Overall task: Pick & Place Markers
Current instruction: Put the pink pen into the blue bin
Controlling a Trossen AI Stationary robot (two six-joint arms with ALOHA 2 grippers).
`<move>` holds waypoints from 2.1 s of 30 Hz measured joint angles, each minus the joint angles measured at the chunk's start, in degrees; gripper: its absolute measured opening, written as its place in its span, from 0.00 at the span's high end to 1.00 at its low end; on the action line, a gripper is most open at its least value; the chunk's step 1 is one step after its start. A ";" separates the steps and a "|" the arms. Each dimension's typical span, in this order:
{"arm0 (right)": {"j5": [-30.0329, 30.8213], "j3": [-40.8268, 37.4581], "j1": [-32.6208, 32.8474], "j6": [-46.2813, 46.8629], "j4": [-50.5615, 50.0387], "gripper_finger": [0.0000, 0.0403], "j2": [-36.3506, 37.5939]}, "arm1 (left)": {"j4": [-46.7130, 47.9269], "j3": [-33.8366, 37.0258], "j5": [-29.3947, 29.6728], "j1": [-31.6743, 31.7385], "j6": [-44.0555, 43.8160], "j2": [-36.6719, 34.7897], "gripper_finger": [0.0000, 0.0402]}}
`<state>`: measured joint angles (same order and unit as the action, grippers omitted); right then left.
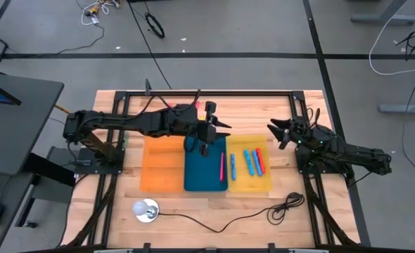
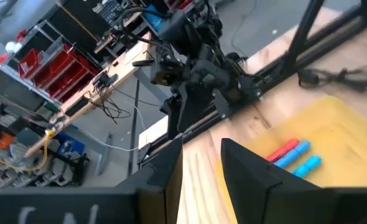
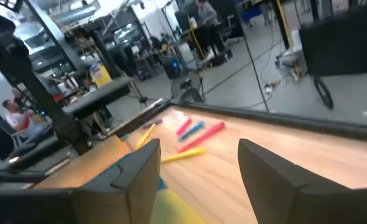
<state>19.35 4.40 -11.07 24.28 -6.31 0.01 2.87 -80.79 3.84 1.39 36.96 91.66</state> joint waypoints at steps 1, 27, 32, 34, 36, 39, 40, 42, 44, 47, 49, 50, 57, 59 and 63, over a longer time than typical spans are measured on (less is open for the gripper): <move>-0.08 -0.14 0.00 -0.92 -0.35 0.47 0.00 | -0.16 0.02 0.02 0.00 -1.25 -0.32 0.71; 0.99 -3.49 -0.35 -8.71 10.00 0.47 -4.10 | -11.32 0.00 9.88 3.98 -31.32 -5.81 0.71; 0.98 -3.49 -0.35 -8.71 10.06 0.47 -4.11 | -9.68 0.00 12.42 3.98 -38.82 -6.38 0.66; 0.98 -3.47 -0.35 -8.71 10.08 0.47 -4.11 | -8.63 0.02 12.46 3.96 -40.55 -6.36 0.61; 0.98 -3.47 -0.35 -8.71 10.08 0.47 -4.11 | -8.31 0.02 12.46 3.96 -42.91 -6.34 0.55; 0.98 -3.45 -0.33 -8.71 10.11 0.47 -4.11 | -6.81 0.00 13.37 3.96 -44.87 -6.34 0.44; 0.98 -3.45 -0.34 -8.71 10.11 0.47 -4.11 | -5.63 0.00 14.79 3.96 -44.97 -6.34 0.41; 0.96 -3.45 -0.33 -8.73 10.11 0.47 -4.11 | 0.06 -0.45 18.63 3.97 -45.06 -6.88 0.36; 0.96 -3.45 -0.33 -8.73 10.13 0.47 -4.11 | 7.65 -2.62 21.88 4.48 -45.56 -6.93 0.33; 0.96 -3.45 -0.33 -8.73 10.13 0.47 -4.11 | 22.55 -7.82 23.58 6.40 -48.93 -6.95 0.33; 0.96 -3.45 -0.33 -8.73 10.13 0.47 -4.11 | 29.70 -11.24 23.42 8.29 -51.97 -6.95 0.34; 0.96 -3.43 -0.33 -8.73 10.13 0.47 -4.11 | 33.02 -12.92 22.94 9.48 -53.48 -6.95 0.34; 0.94 -3.43 -0.33 -8.73 10.13 0.47 -4.11 | 47.16 -20.06 13.29 19.68 -59.32 -6.91 0.35; 0.94 -3.43 -0.33 -8.73 10.13 0.47 -4.11 | 50.35 -21.53 10.85 21.83 -60.21 -5.94 0.35; 0.92 -3.43 -0.33 -8.75 10.14 0.47 -4.11 | 56.91 -24.01 4.93 25.46 -61.22 -2.96 0.35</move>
<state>20.27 0.97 -11.40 15.53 3.83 -4.10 59.77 -104.80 8.77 26.85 -24.26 88.69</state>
